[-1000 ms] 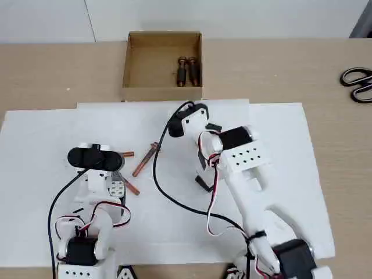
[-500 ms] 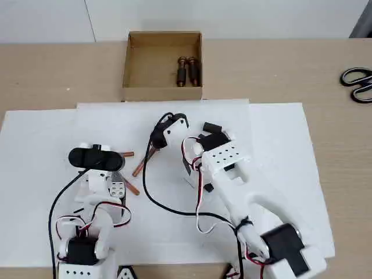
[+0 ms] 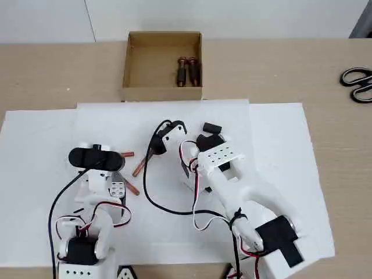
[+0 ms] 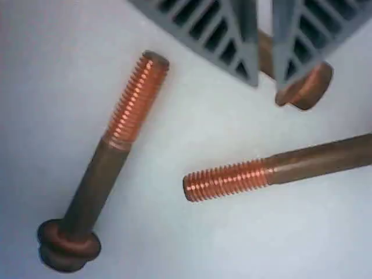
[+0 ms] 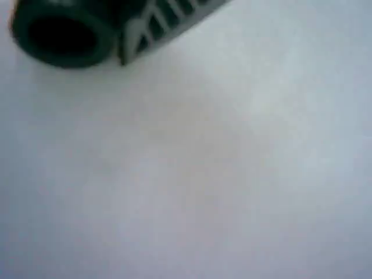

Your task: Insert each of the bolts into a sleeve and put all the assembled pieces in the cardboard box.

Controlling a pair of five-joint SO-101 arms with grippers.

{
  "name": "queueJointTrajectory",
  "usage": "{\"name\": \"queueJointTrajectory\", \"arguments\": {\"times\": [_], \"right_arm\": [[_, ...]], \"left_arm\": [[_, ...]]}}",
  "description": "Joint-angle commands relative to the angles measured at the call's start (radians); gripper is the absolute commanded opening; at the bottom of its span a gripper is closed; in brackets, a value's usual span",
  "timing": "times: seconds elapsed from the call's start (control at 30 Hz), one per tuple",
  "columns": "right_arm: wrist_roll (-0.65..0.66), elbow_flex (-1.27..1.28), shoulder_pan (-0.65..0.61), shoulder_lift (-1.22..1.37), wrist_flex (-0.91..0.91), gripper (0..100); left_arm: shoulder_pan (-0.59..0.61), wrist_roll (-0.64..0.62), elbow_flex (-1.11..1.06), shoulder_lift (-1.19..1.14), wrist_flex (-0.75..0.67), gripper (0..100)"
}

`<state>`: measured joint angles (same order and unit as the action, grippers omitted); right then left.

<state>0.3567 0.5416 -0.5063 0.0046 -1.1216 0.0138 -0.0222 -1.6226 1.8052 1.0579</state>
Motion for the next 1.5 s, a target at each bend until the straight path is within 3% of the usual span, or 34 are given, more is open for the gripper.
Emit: {"name": "queueJointTrajectory", "arguments": {"times": [0.0, 0.07, 0.37, 0.7, 1.13, 1.47], "right_arm": [[0.009, 0.015, -0.001, 0.050, 0.030, 6.8], [0.008, 0.015, 0.002, 0.054, 0.038, 0.1], [-0.041, -0.124, 0.036, -0.018, -0.070, 0.7], [-0.081, -0.351, 0.041, -0.189, -0.344, 0.6], [-0.074, -0.368, 0.045, -0.325, -0.463, 0.6], [-0.037, -0.365, 0.188, -0.375, -0.506, 0.6]], "left_arm": [[0.000, 0.000, 0.004, 0.011, -0.021, 1], [0.000, 0.000, 0.004, 0.011, -0.021, 1], [0.003, -0.003, 0.015, 0.011, -0.018, 1], [0.003, 0.008, 0.352, -0.038, 0.015, 1], [-0.003, 0.023, 1.098, -0.930, 0.344, 1], [-0.094, 0.064, 1.231, -1.313, 0.374, 1]]}}
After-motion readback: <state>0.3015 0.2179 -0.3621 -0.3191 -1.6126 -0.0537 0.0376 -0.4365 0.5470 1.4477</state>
